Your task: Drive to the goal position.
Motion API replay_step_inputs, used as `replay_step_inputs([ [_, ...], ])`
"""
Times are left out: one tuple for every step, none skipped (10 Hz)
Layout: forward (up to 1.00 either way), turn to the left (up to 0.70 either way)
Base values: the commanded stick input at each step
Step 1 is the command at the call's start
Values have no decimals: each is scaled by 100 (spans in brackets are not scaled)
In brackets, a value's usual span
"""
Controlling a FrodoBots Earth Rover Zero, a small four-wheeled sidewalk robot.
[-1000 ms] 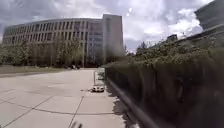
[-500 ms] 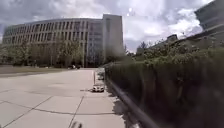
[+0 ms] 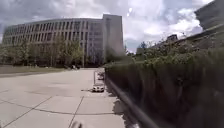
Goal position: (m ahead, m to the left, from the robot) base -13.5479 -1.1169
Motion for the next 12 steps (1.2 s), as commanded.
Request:
replay_step_inputs([
  [6,0],
  [6,0],
  [6,0],
  [6,0],
  [6,0],
  [6,0],
  [5,0],
  [6,0],
  [6,0],
  [6,0],
  [6,0],
  [6,0],
])
